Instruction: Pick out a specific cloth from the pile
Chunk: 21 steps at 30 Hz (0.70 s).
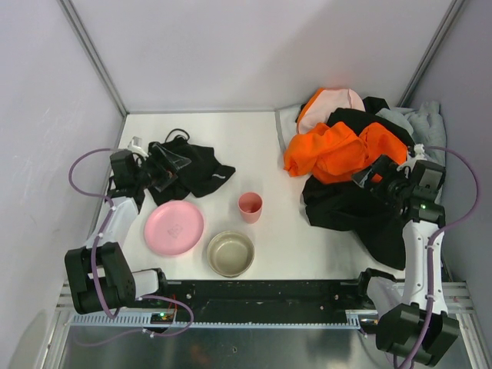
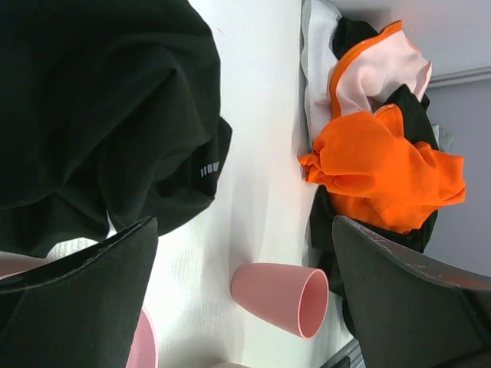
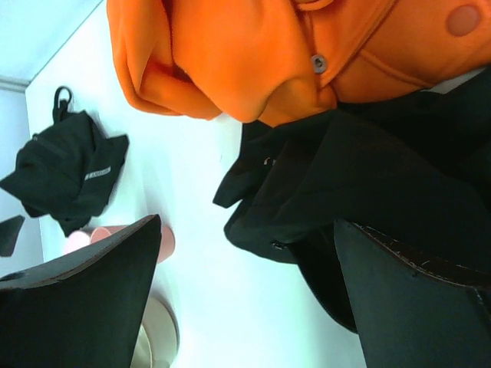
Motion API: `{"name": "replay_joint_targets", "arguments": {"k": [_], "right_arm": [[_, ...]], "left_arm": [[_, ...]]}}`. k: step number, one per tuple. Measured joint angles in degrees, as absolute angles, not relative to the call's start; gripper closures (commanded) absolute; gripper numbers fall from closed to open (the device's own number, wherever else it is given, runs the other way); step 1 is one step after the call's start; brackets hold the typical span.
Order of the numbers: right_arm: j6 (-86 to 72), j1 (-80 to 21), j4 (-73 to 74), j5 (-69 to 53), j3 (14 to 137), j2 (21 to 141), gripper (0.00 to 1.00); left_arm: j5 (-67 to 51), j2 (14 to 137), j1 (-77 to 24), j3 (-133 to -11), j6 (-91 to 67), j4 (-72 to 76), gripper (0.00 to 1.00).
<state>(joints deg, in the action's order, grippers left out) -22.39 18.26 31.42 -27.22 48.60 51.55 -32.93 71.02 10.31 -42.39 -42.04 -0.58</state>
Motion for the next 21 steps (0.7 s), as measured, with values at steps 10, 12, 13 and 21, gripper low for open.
{"name": "replay_joint_targets", "arguments": {"k": [10,12,13,21], "right_arm": [[-23.6,4.7,30.1,-22.2,48.4,53.9,0.01],[-24.0,2.7,29.4,-21.3,48.0,54.4,0.01],[-24.4,1.4,29.0,-20.8,47.6,54.8,0.01],[-25.0,-4.8,28.4,-16.6,46.9,57.9,0.01]], "left_arm": [[-36.3,70.3,9.0,-42.4,-40.4,-1.9,0.0],[-36.4,70.2,8.0,-42.4,-39.6,-2.7,0.0],[-36.4,70.2,7.3,-42.4,-38.9,-3.3,0.0],[-34.3,70.2,0.0,-45.7,-32.5,-11.4,0.0]]}}
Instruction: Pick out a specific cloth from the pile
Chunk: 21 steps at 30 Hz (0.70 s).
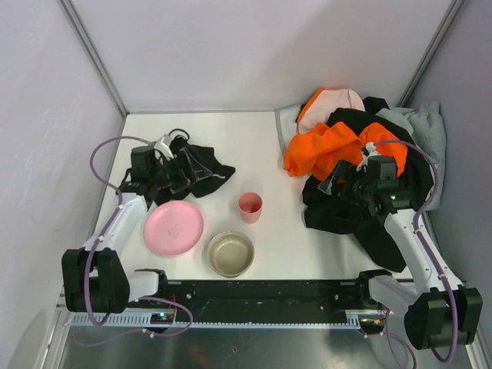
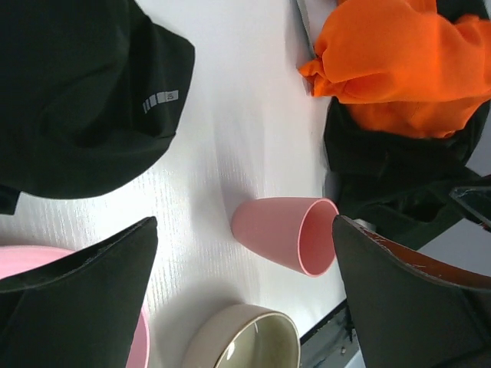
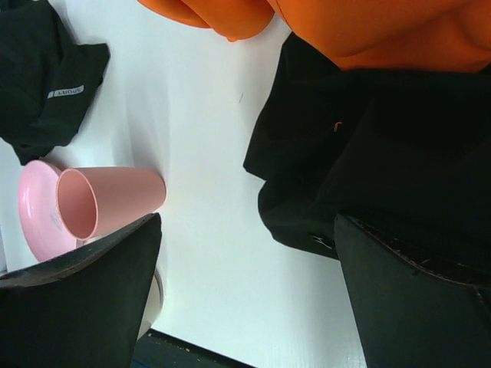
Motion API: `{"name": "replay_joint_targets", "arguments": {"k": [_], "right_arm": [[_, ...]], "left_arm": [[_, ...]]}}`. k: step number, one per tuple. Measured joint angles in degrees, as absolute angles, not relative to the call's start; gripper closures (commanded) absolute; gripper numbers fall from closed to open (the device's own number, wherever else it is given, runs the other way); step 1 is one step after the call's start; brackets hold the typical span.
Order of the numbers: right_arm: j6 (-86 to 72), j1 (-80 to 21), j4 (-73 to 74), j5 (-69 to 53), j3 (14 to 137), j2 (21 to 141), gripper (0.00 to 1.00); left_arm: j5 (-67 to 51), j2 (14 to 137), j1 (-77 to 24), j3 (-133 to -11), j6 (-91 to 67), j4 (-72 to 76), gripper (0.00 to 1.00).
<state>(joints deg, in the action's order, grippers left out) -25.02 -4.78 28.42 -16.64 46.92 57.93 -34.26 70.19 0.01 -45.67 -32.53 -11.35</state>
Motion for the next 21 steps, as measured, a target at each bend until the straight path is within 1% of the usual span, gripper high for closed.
{"name": "replay_joint_targets", "arguments": {"k": [5,8,13,21], "right_arm": [[-25.0,-7.7,28.4,-14.2,46.9,58.6,0.01],[-25.1,-10.0,28.4,-13.0,46.9,58.7,0.01],[-25.5,-14.0,28.4,-10.5,46.9,59.7,0.01],[-26.5,-17.9,28.4,-7.5,46.4,60.3,0.01]], "left_arm": [[-29.5,71.1,-5.4,-50.2,-27.8,-16.8,0.0],[-24.3,72.0,-9.4,-52.9,-24.9,-20.8,0.0],[-14.4,72.3,-16.0,-55.1,-20.9,-26.3,0.0],[4.9,71.1,-24.8,-56.1,-17.0,-33.6,0.0]]}}
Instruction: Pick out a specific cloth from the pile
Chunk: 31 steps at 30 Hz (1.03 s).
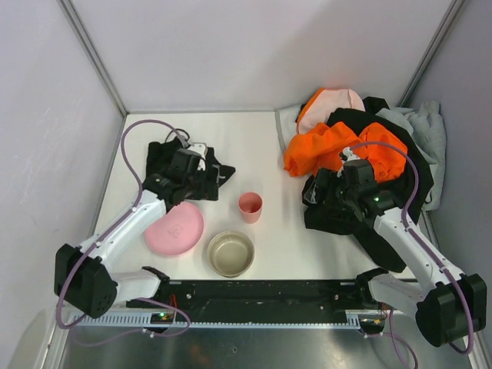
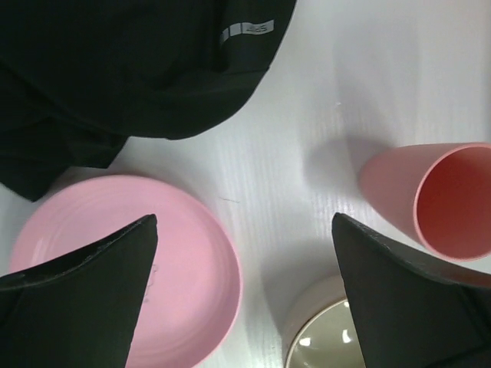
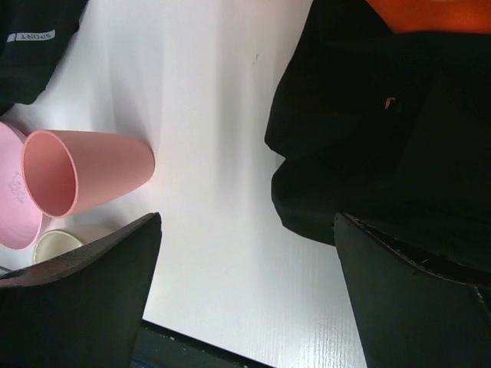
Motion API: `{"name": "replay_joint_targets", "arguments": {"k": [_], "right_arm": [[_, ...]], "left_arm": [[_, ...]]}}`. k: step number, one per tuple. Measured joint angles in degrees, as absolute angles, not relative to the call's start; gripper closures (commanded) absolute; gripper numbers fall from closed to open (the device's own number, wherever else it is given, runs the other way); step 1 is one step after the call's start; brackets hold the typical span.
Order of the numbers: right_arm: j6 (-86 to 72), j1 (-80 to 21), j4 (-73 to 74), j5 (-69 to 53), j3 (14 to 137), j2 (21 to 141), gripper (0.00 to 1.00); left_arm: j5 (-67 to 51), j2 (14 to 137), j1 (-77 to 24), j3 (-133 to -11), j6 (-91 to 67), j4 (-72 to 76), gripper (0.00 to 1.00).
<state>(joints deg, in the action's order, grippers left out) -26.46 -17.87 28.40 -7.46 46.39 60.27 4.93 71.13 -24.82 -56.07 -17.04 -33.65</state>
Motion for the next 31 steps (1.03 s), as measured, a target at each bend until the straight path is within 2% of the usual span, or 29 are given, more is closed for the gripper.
{"name": "replay_joint_targets", "arguments": {"k": [10,17,31], "right_arm": [[-27.0,-19.4,28.5,-4.7,43.3,55.8,0.01],[-26.9,-19.4,28.6,-3.5,41.7,48.7,0.01],[-26.9,-19.4,28.5,-2.4,40.1,37.7,0.01]], "left_arm": [[21.4,58.4,-31.9,-56.0,-13.4,-37.9,0.0],[22.5,49.4,-32.1,-54.6,-11.1,-38.0,0.0],[21.6,41.4,-32.1,-52.0,-11.6,-37.9,0.0]]}}
